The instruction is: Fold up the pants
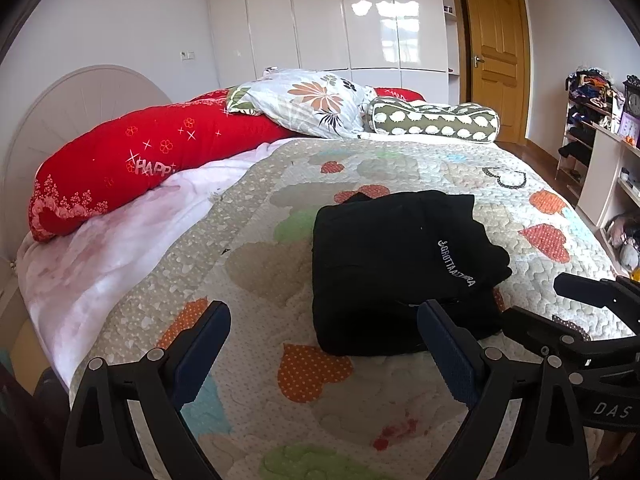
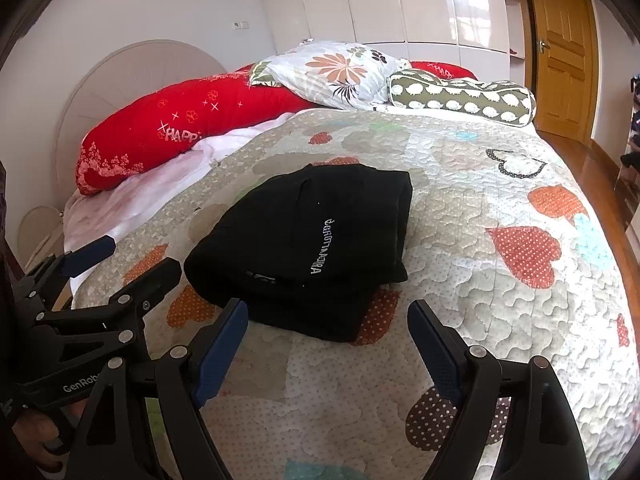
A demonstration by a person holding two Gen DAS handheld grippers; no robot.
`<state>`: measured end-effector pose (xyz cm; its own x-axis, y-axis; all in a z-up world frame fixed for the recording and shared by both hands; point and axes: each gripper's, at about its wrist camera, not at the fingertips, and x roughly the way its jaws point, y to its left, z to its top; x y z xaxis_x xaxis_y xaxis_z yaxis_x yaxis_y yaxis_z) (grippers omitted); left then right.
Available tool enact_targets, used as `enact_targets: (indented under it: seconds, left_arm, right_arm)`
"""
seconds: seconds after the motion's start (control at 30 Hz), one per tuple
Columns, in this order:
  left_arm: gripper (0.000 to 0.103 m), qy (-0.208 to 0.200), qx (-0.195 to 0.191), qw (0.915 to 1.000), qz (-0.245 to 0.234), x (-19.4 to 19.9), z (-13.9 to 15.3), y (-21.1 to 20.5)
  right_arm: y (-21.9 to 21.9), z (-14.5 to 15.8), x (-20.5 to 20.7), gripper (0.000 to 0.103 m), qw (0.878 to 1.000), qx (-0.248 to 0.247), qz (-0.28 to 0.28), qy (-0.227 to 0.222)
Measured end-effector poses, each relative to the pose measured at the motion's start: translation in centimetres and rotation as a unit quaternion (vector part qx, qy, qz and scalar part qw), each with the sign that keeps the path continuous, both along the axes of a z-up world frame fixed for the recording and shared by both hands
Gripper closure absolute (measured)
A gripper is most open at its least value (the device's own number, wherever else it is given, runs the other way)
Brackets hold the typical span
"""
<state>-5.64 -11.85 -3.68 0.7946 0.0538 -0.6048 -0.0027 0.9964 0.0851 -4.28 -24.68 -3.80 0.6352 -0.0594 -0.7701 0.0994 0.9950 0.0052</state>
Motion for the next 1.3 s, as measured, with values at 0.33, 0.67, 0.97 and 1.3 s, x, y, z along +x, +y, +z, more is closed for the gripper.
enact_targets:
  seconds: [0.33,0.67,0.97,1.3]
  left_arm:
    - [0.008,0.002,0.014,0.9999,0.007,0.1,-0.3,-0.2]
    - [0.008,0.003,0.012,0.9999,0.008,0.2,-0.4,0.2]
    - [0.008,0.007,0.0,0.9999,0.009,0.4,-0.4,0.7]
    - [0.008,0.007,0.001,0.9999,0.01,0.3,-0.4,0.5]
  right_arm:
    - [-0.8,-0.4,-0.1,0.02,1.0,-0.003,-0.015,0.01]
    - [-0.9,-0.2,0.2,0.02,1.0,-0.008,-0.017,0.016]
    - [-0.7,-0.1,0.4,0.02,1.0,-0.009,-0.012,0.017]
    - [-0.7,0.0,0.3,0.02,1.0,-0.007,-0.009,0.015]
